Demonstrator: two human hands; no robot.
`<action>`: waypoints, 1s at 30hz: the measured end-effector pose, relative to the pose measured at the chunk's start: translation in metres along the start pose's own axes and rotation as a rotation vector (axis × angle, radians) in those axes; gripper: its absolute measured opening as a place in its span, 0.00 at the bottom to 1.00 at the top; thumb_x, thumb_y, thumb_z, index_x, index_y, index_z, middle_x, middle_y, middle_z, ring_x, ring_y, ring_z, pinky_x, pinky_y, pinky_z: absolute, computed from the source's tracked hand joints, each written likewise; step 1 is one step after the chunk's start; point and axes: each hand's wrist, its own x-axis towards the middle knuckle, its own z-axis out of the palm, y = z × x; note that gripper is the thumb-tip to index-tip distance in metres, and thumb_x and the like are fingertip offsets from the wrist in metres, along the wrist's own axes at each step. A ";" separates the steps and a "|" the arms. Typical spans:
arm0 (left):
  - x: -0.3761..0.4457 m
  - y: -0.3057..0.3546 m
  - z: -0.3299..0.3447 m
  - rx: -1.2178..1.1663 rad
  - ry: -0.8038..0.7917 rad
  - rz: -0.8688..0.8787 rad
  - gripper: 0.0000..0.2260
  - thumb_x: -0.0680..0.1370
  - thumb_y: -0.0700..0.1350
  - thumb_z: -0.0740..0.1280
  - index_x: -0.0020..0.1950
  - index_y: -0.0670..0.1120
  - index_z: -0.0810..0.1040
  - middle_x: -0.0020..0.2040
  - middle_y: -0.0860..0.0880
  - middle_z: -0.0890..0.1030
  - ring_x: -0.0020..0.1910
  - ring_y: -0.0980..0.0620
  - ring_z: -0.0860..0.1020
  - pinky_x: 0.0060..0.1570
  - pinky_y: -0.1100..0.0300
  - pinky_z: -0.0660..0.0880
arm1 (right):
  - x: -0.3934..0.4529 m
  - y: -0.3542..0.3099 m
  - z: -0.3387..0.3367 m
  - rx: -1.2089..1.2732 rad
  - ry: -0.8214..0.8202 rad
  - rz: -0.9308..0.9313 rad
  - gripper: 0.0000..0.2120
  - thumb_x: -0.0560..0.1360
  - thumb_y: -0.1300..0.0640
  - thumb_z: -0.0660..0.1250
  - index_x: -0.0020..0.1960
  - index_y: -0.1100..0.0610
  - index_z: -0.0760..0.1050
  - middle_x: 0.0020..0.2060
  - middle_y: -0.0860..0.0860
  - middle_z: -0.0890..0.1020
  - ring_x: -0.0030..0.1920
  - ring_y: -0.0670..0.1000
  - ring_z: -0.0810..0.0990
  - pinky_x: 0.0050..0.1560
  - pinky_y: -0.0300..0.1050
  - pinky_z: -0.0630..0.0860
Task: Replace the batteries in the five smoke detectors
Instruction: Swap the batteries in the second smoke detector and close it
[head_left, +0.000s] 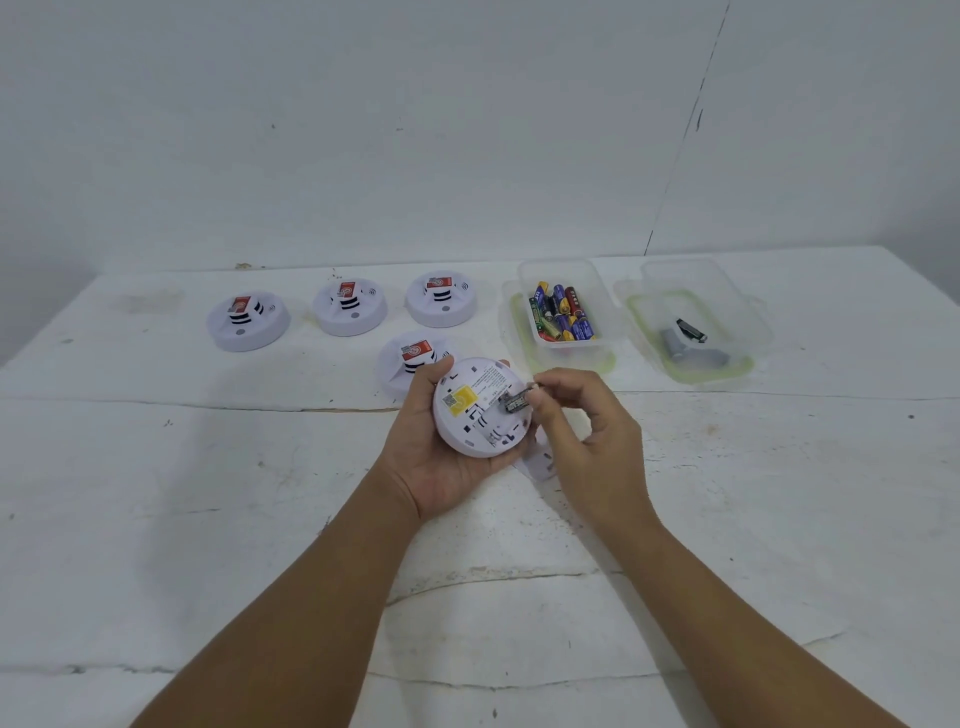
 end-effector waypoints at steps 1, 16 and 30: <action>0.000 0.000 0.000 0.010 0.004 0.000 0.25 0.74 0.56 0.72 0.65 0.40 0.81 0.64 0.36 0.80 0.61 0.38 0.78 0.74 0.42 0.67 | -0.002 0.000 -0.001 -0.044 0.027 -0.039 0.05 0.80 0.60 0.72 0.55 0.54 0.83 0.49 0.42 0.85 0.52 0.47 0.84 0.54 0.38 0.78; 0.000 0.005 -0.004 0.125 0.054 -0.033 0.26 0.78 0.60 0.67 0.67 0.42 0.80 0.70 0.32 0.75 0.71 0.40 0.69 0.81 0.47 0.49 | -0.020 0.017 0.017 -0.393 0.023 -0.457 0.05 0.76 0.63 0.77 0.51 0.59 0.84 0.51 0.50 0.86 0.53 0.50 0.84 0.55 0.51 0.80; 0.004 0.004 -0.006 0.125 0.071 0.010 0.27 0.80 0.61 0.66 0.74 0.46 0.75 0.66 0.37 0.78 0.65 0.38 0.78 0.76 0.44 0.66 | -0.018 0.009 0.028 -0.218 -0.005 -0.114 0.12 0.76 0.54 0.77 0.58 0.48 0.83 0.55 0.40 0.81 0.58 0.46 0.79 0.62 0.46 0.76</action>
